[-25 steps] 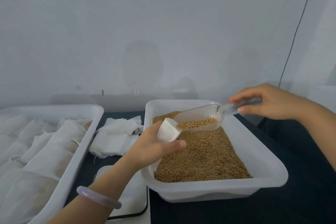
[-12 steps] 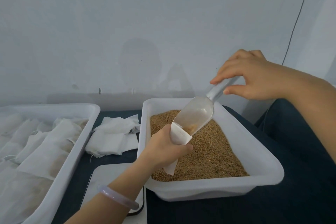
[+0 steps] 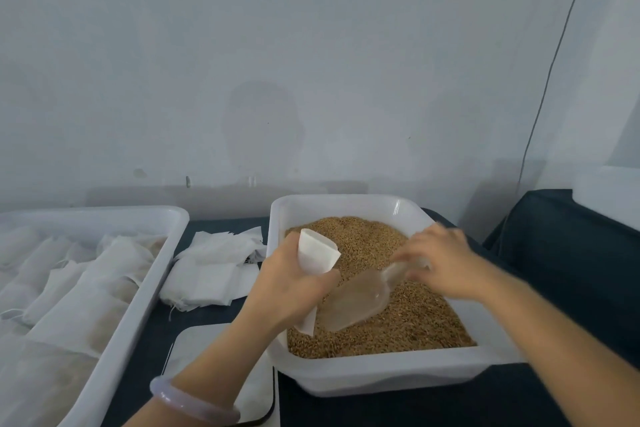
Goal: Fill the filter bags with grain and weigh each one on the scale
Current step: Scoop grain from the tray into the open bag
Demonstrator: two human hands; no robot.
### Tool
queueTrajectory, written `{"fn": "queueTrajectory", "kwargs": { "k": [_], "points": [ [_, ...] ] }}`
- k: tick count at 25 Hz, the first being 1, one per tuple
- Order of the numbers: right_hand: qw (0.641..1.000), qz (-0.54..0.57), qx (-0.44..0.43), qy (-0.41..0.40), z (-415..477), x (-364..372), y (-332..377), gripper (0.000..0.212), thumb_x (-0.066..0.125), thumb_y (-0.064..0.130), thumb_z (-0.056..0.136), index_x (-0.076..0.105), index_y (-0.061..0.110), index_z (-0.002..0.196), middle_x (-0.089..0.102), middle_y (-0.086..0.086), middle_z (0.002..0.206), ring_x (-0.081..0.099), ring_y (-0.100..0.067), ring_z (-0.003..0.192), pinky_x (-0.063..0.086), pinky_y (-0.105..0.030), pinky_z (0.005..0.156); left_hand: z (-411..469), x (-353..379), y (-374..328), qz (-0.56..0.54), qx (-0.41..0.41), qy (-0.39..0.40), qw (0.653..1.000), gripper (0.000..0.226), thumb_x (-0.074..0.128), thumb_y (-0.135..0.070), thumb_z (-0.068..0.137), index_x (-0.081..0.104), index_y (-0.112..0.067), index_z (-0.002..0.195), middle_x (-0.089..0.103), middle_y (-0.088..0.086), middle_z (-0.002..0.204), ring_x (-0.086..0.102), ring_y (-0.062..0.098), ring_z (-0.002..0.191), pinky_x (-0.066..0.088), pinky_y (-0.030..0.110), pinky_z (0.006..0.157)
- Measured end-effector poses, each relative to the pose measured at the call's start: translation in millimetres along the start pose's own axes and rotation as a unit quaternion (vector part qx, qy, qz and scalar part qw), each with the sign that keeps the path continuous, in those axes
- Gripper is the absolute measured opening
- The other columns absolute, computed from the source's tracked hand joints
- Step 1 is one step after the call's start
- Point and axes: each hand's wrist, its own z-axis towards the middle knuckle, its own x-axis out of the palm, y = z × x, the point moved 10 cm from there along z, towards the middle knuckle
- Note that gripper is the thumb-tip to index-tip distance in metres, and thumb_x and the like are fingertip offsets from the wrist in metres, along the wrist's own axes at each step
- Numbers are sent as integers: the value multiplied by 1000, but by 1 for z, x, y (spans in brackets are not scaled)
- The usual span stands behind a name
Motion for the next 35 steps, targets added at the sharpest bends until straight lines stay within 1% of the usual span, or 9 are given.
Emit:
{"fn": "queueTrajectory", "kwargs": {
  "k": [4,9,11,15,20,26,30,33,35],
  "points": [
    [995,97,17,29,8,39,6,26,62,36,86,56,51,107,54,27,112,34,-5,115,22,-36,104,0,-3,3,30,5,-18,999,29,69,-38,72,49,-34,91,62,-9,82,61,7,73,44,17,56],
    [969,242,37,25,-3,25,-9,29,65,26,87,53,50,97,57,26,108,53,5,104,42,-28,99,-1,-1,2,27,11,-12,1000,27,69,-35,73,49,-34,92,61,-11,83,59,0,71,41,9,49],
    [969,243,37,10,-9,11,-15,31,65,24,87,53,51,97,57,28,106,50,12,100,40,-23,97,-2,1,2,29,11,-9,999,26,68,-36,72,47,-35,89,60,-13,80,57,-6,68,39,8,47],
    [970,239,40,-26,-14,-34,-28,29,66,23,86,58,48,100,59,30,106,49,16,102,34,-22,96,-2,8,5,68,-5,15,998,31,64,-34,72,45,-33,95,59,-9,85,60,7,76,44,18,53],
    [979,195,12,-52,-14,-91,-26,32,69,19,84,63,48,95,62,34,96,49,24,95,34,-6,77,2,11,7,76,-16,25,997,28,65,-37,72,44,-33,89,60,-9,83,62,7,72,42,18,52],
    [979,184,-11,-92,-14,-123,-19,32,69,15,83,63,45,94,64,27,98,51,21,95,37,-4,75,0,9,7,21,-18,34,999,33,68,-39,68,50,-29,95,65,-3,81,66,9,61,57,30,62],
    [986,153,-18,-64,-13,-114,-13,33,69,19,83,62,49,94,61,28,102,46,23,97,32,-9,79,-2,9,5,31,-7,30,999,34,69,-43,70,51,-31,97,65,-5,84,66,10,69,57,27,62],
    [988,136,-31,-63,-11,-121,-4,30,68,24,83,61,50,97,62,26,104,41,17,104,32,-23,92,-2,11,4,53,-2,38,998,37,67,-45,70,50,-32,101,64,-8,87,65,11,74,57,31,65],
    [989,115,-58,-71,-10,-132,10,30,68,26,82,60,52,97,61,28,102,39,10,106,28,-27,98,-2,13,3,79,-3,40,996,37,66,-46,71,48,-33,101,61,-11,88,62,8,76,51,22,58]
  ]
}}
